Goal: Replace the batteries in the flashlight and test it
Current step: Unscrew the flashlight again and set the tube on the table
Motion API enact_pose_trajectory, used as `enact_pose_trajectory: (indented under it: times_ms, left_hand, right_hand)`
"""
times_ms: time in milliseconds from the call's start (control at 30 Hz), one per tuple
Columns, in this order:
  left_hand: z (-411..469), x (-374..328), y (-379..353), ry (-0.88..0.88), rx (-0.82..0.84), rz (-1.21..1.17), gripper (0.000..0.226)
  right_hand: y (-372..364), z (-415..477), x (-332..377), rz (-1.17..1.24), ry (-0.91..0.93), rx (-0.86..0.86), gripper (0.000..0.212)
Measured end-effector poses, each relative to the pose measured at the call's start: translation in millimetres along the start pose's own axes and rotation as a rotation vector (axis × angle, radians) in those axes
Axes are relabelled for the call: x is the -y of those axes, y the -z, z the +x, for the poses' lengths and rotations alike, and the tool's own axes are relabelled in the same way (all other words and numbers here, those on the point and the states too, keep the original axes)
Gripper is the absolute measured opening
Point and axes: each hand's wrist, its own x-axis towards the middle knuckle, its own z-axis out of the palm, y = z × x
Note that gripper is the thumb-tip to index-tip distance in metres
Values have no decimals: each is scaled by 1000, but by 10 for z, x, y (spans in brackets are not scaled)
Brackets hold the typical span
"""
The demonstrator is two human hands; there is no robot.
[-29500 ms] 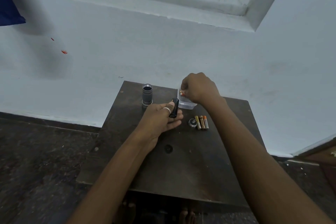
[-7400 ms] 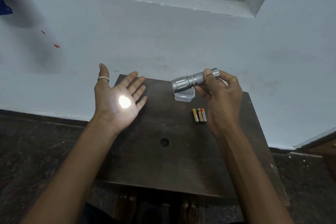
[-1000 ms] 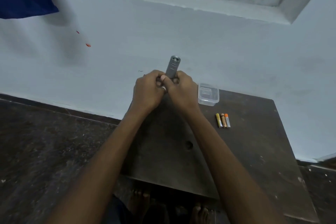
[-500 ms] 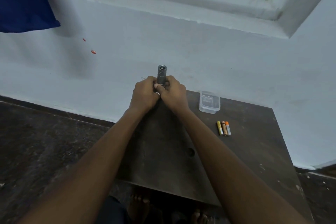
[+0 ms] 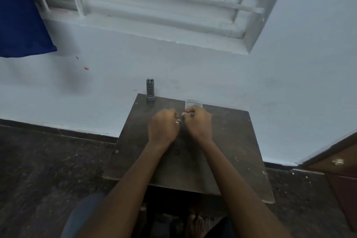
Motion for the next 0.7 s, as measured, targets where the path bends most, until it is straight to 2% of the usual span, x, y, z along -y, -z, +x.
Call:
enact_pose_trajectory:
  times_ms: [100, 167, 333, 700]
  left_hand:
    - [-67, -309, -167, 13, 107, -81, 15]
    - [-73, -470, -250, 56, 169, -111, 18]
    - [-54, -627, -395, 59, 258, 23, 20]
    - [-29, -664, -491, 58, 344, 37, 19]
  right_hand:
    - [322, -26, -214, -154, -79, -56, 8]
    - [471, -25, -342, -223, -134, -65, 16]
    - [540, 34, -504, -362, -209, 110, 28]
    - [520, 152, -384, -452, -121, 200, 20]
